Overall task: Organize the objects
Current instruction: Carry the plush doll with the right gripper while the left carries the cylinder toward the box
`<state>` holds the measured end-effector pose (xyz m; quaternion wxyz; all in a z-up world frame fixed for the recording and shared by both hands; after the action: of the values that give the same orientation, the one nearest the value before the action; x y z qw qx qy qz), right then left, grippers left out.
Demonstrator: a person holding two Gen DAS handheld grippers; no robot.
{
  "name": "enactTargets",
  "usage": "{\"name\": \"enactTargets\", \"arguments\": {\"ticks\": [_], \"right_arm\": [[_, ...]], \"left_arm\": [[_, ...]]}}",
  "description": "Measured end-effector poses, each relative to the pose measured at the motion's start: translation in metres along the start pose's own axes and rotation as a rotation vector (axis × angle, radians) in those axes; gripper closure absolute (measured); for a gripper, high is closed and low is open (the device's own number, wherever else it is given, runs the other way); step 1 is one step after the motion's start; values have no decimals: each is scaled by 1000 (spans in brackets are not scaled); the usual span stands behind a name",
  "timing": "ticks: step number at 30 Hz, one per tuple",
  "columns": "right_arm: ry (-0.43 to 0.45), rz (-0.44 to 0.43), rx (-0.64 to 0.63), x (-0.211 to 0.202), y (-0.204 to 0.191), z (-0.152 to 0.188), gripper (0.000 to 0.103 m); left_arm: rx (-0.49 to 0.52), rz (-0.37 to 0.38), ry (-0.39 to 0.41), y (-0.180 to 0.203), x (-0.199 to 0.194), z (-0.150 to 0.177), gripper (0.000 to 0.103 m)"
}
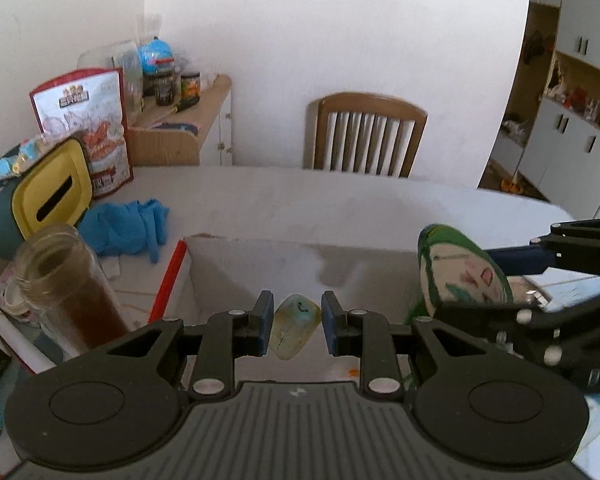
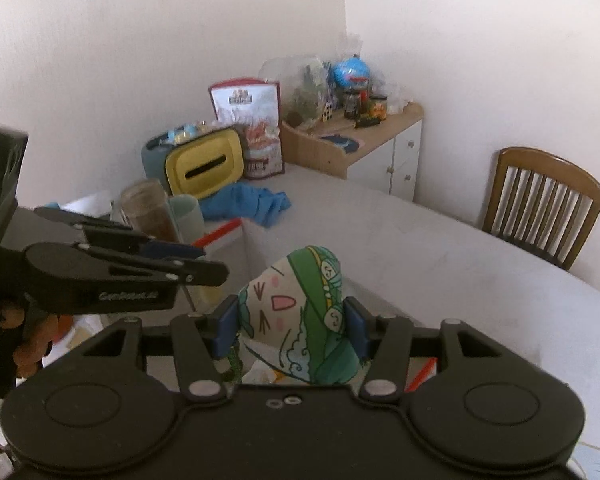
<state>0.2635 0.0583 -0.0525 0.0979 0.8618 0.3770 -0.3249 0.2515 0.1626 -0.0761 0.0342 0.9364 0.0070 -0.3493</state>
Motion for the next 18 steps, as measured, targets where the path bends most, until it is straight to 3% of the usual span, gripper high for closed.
{"name": "enactTargets", "arguments": {"ticks": [18], "right_arm": [[-193,36,-38,67,-13,55,49]], "left_arm": [[90,-33,-242,-2,84,41,78]]}}
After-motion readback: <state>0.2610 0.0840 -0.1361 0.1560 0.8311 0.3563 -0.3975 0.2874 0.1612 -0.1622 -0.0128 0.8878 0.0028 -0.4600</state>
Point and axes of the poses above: each gripper's, at about its wrist camera, not at the fingertips, and x roughly the way its jaws point, y to its right, z to its underside, the point moved 10 cm from there along x, roughly the way its jaws point
